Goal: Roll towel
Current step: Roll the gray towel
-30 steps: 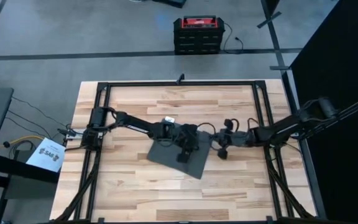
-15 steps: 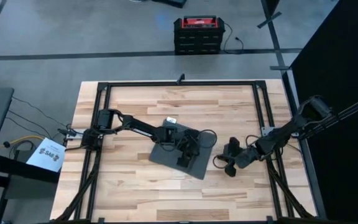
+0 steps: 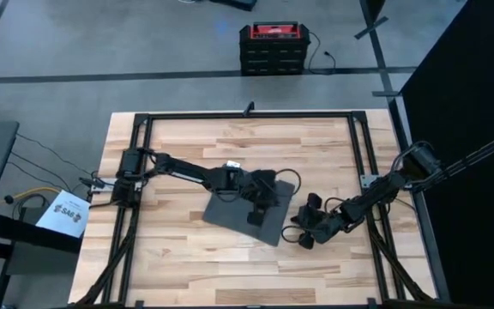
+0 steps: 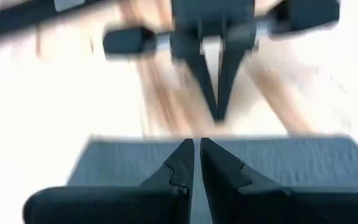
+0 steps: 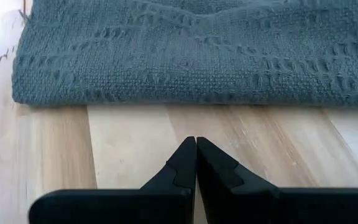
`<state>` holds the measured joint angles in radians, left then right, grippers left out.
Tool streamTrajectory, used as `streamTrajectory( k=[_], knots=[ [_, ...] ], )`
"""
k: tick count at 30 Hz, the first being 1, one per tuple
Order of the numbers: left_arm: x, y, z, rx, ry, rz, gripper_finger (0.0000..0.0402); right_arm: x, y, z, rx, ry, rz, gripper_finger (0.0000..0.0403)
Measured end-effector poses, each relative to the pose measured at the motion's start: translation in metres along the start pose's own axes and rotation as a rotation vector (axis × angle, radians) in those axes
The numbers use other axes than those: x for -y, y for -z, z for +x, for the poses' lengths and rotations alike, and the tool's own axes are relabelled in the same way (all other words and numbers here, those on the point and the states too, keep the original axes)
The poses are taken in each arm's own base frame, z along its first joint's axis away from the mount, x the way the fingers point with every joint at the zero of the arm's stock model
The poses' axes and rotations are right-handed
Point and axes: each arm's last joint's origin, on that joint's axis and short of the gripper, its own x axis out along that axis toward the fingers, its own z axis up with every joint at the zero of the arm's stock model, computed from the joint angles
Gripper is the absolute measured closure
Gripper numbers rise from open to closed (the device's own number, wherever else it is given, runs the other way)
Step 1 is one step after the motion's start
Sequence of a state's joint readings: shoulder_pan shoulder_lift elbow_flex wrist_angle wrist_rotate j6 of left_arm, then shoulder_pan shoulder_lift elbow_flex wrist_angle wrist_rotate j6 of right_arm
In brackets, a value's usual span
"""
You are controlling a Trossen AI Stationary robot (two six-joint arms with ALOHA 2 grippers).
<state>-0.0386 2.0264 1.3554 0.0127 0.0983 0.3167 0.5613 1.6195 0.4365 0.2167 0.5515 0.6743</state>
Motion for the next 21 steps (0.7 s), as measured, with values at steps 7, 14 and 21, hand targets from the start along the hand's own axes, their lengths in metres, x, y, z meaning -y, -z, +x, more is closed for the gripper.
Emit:
streamTrajectory(
  k=[7, 14, 21],
  knots=[
    [0.005, 0.032, 0.035, -0.076, 0.024, 0.031, 0.0386, 0.0, 0.001, 0.004, -0.003, 0.01, -0.016, 0.0333],
    [0.006, 0.062, 0.058, -0.161, 0.046, 0.029, 0.0386, 0.005, -0.002, 0.01, -0.007, 0.019, -0.019, 0.0256],
    [0.005, 0.064, 0.059, -0.16, 0.043, 0.026, 0.0386, 0.011, -0.006, 0.022, 0.029, 0.054, -0.019, 0.0206]
  ],
)
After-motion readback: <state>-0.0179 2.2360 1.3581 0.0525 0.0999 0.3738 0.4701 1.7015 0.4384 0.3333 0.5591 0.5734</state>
